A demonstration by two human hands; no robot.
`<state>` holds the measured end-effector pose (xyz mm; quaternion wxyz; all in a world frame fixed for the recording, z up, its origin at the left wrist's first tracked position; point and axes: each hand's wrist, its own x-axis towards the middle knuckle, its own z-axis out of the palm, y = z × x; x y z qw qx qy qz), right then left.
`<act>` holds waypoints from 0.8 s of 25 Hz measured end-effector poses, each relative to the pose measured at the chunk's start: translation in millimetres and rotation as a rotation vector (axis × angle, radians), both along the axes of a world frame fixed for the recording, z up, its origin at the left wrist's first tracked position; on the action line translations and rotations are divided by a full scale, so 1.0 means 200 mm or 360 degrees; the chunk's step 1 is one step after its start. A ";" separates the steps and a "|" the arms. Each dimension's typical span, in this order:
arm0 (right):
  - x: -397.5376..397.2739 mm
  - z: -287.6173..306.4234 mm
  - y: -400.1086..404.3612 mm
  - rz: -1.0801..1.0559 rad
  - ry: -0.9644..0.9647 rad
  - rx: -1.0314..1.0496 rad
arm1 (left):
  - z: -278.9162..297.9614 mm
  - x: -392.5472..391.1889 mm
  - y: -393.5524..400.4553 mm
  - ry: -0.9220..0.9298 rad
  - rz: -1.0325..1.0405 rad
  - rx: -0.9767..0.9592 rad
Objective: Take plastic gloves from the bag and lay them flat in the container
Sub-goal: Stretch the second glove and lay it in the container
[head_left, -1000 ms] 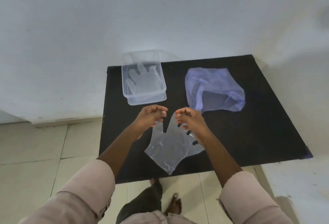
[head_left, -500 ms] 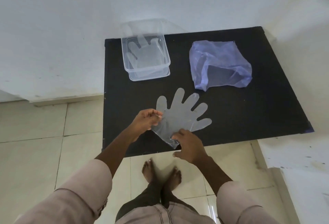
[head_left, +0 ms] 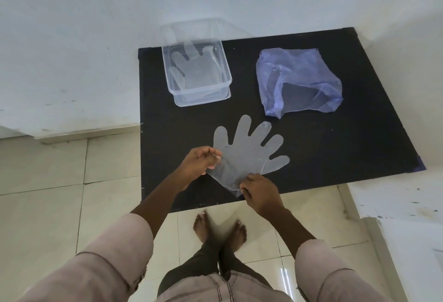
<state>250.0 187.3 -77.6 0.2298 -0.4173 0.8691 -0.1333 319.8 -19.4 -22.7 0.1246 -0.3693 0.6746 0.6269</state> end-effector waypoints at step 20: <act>-0.12 0.21 -0.02 -0.1043 -0.0636 -0.0698 | -0.10 0.04 -0.02 0.0218 -0.0550 -0.0974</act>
